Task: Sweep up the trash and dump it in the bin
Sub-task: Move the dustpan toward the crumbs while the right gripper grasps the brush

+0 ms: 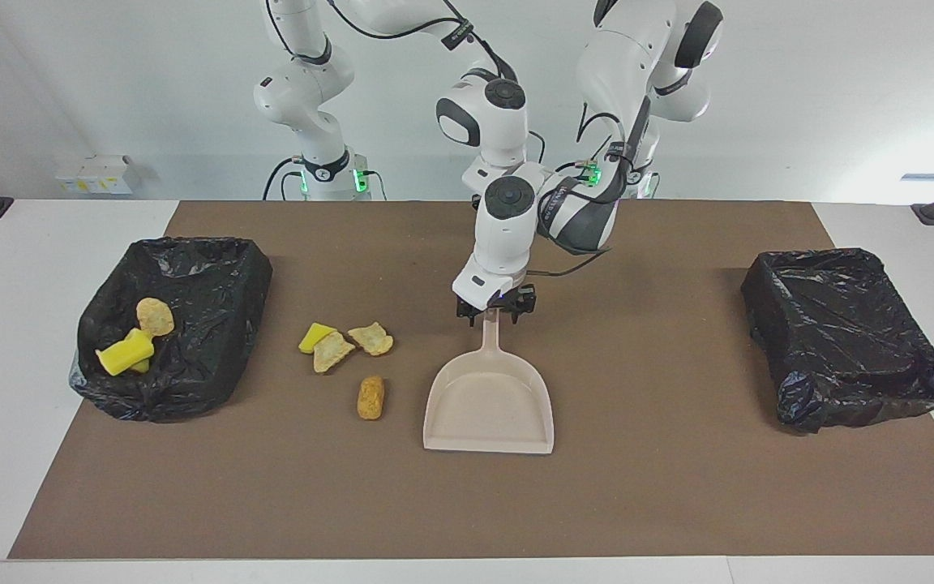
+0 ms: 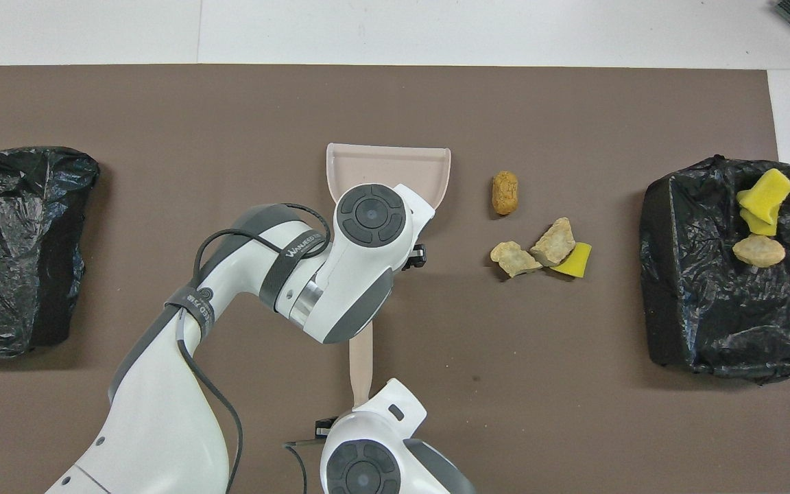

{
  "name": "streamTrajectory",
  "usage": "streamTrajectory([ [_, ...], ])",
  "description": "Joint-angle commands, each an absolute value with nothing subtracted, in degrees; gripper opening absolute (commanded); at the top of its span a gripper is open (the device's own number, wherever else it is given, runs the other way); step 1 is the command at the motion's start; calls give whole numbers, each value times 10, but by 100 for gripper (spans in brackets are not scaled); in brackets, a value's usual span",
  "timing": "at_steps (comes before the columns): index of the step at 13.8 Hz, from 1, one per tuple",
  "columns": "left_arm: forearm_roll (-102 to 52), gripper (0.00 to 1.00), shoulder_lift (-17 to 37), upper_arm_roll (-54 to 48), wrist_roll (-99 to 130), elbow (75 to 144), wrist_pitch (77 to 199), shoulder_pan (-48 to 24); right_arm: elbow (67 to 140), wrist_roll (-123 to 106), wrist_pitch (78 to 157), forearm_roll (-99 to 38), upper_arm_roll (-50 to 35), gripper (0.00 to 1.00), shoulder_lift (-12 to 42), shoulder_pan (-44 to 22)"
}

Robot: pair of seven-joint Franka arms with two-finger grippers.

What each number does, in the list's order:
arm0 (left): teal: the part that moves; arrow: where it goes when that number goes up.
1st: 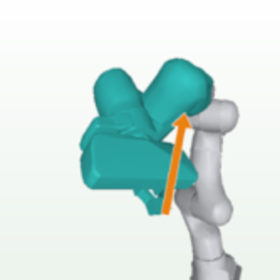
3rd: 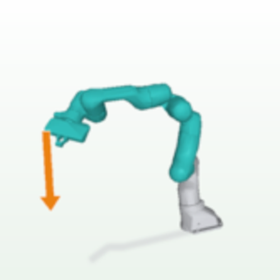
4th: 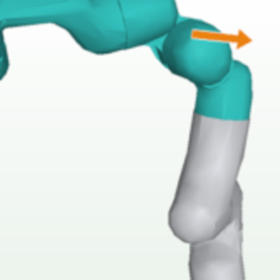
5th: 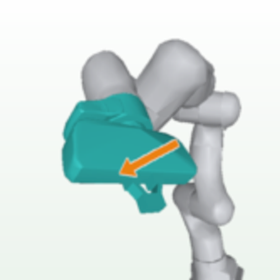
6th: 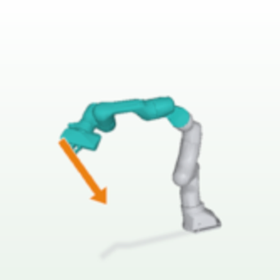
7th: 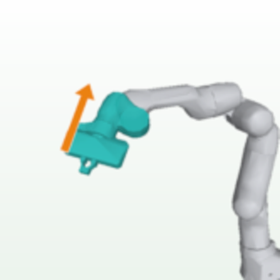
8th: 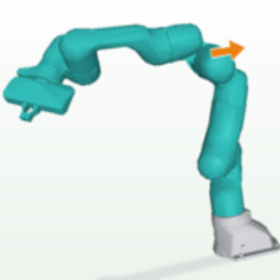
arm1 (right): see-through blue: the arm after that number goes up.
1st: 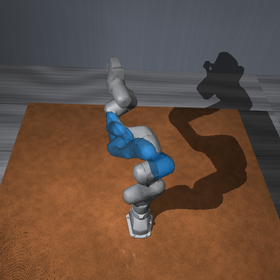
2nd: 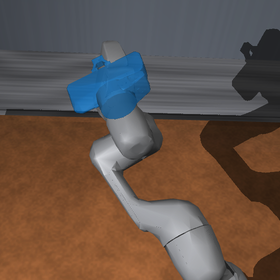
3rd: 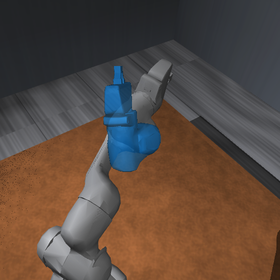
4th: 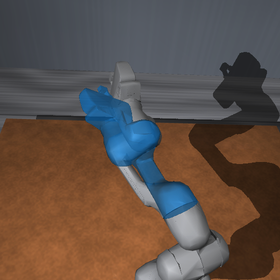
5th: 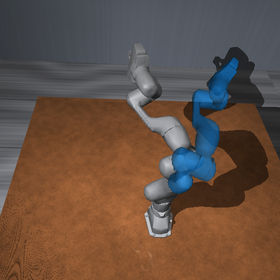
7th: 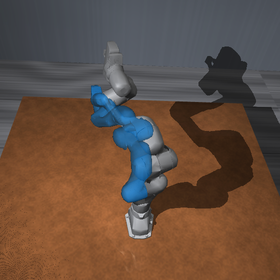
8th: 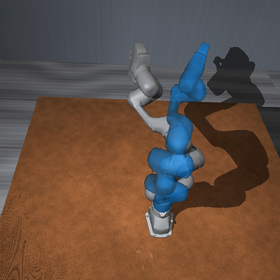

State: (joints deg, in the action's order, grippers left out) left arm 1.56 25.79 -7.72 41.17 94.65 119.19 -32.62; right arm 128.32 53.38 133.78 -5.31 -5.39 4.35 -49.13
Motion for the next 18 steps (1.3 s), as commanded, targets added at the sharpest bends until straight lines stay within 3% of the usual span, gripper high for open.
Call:
streamTrajectory([
  [1,28,0,242,-73,413,947,1169,-327,1277,548,1303,-63,-54,0,32,-478],
  [6,49,0,241,-69,335,942,1172,-321,1299,557,1193,-63,-54,0,-46,-427],
  [10,77,0,193,-68,181,950,1129,-282,1314,556,1140,-63,-54,0,-83,-364],
  [15,83,0,133,-67,-7,968,1060,-227,1303,442,1083,-51,-52,0,-103,-238],
  [18,95,0,81,-67,-101,1032,1071,-193,1286,378,1091,-30,-52,0,-86,-177],
])
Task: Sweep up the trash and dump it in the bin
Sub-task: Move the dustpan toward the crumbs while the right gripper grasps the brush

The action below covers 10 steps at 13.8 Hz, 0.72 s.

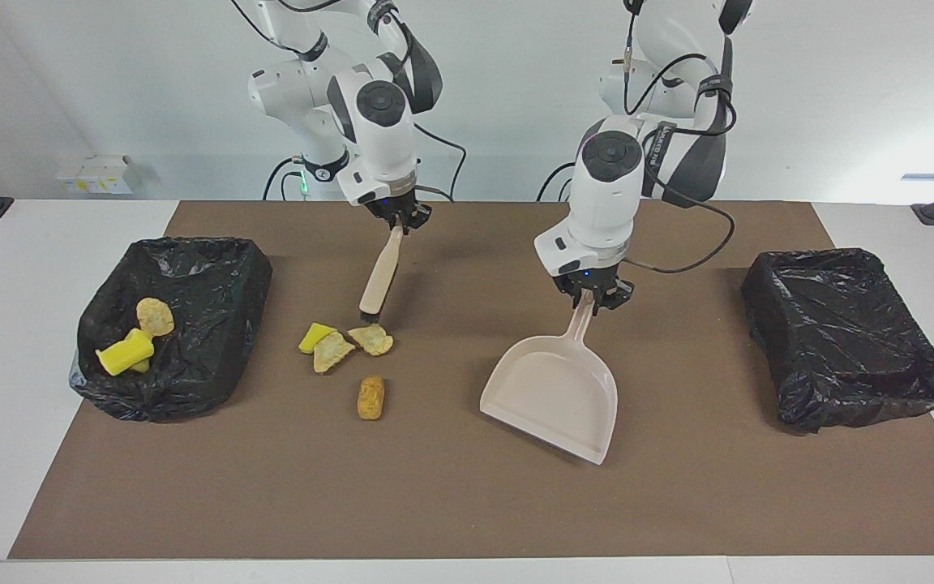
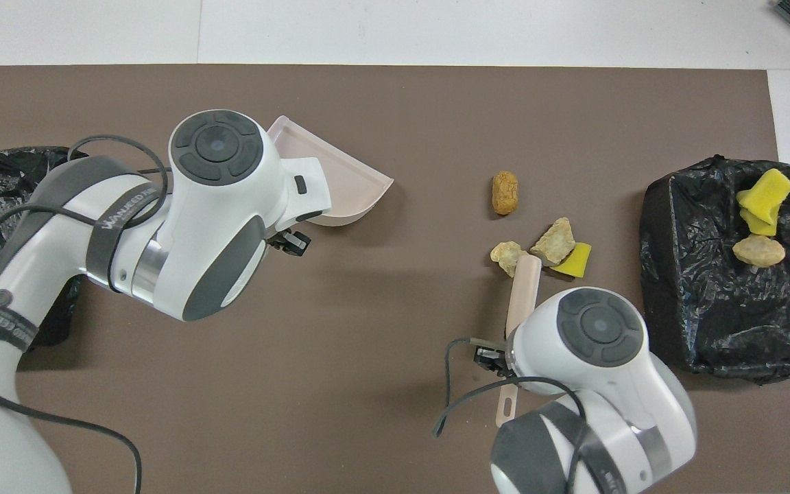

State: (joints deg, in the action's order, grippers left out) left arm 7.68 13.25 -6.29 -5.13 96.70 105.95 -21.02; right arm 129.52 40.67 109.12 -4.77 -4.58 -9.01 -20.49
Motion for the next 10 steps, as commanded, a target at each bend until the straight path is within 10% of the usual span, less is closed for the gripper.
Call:
streamTrajectory([
  [1,109,0,65,-67,-144,1048,1077,-181,1278,365,1091,-7,-52,0,-82,-156],
  [10,66,0,-18,-68,-524,1198,1259,-127,1299,117,1168,7,-54,0,-62,29],
])
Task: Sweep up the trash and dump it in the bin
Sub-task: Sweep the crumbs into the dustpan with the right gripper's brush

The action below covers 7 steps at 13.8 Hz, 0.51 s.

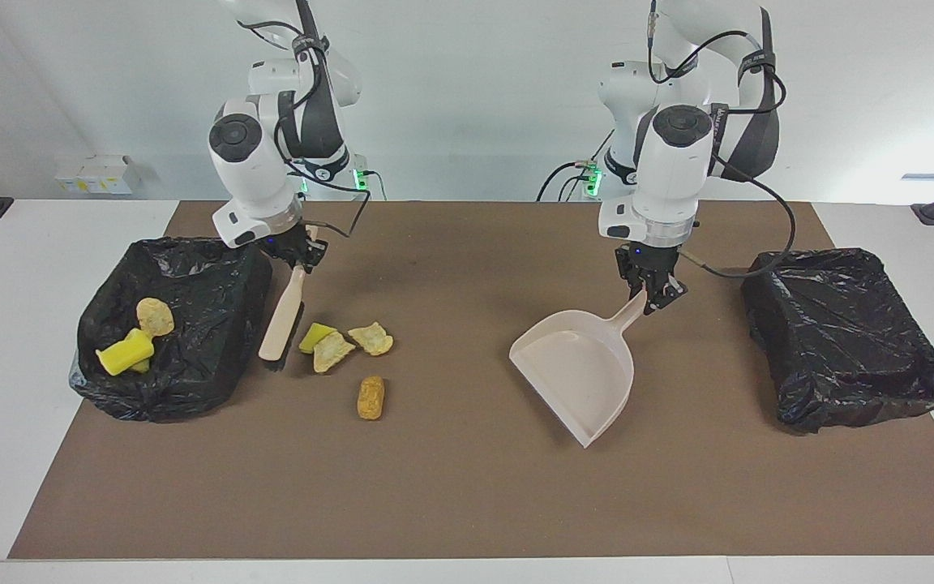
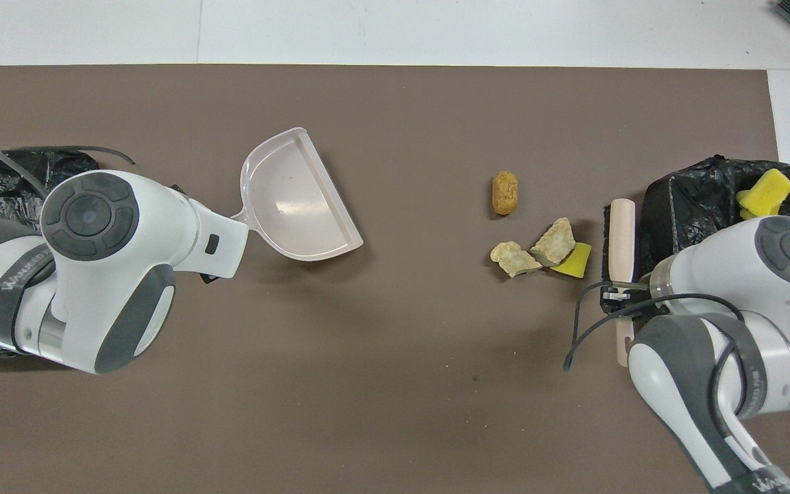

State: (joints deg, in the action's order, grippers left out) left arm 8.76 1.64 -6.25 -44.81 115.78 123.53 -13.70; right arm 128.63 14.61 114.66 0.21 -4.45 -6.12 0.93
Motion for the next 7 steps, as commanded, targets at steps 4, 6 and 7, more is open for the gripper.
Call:
streamTrajectory([
  [4,-4,0,-36,-68,-609,1234,1227,-133,1347,91,1230,7,-54,0,-41,33],
  [6,-26,0,-29,-69,-617,1242,1230,-138,1346,84,1231,7,-54,0,-32,26],
  [7,-39,0,-26,-69,-615,1245,1235,-150,1343,84,1234,7,-55,0,-22,24],
])
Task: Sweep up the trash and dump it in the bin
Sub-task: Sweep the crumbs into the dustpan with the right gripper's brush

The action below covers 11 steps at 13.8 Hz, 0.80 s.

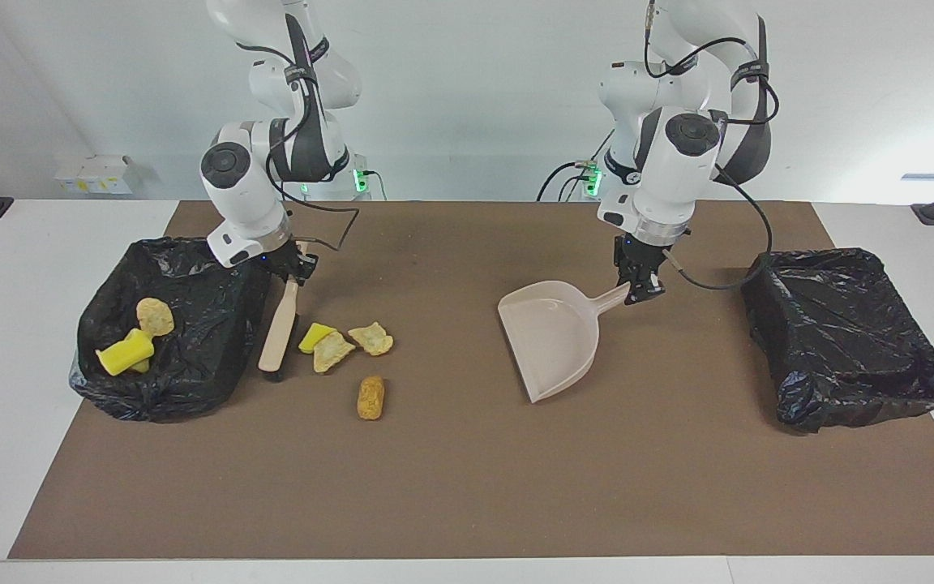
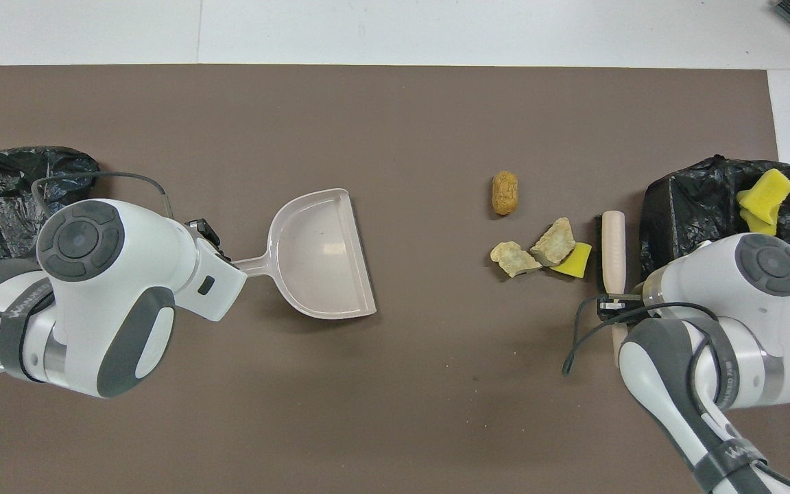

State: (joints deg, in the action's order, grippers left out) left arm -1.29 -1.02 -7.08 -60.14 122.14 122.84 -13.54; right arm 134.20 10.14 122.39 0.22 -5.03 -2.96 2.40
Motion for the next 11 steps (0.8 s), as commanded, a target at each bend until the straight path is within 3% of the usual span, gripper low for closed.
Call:
streamTrajectory([
  [1,-47,0,-19,-69,-610,1245,1240,-156,1336,83,1236,6,-56,0,-12,22],
  [11,-50,0,20,-69,-493,1274,1341,-233,1224,138,1225,-51,-57,0,76,-123],
])
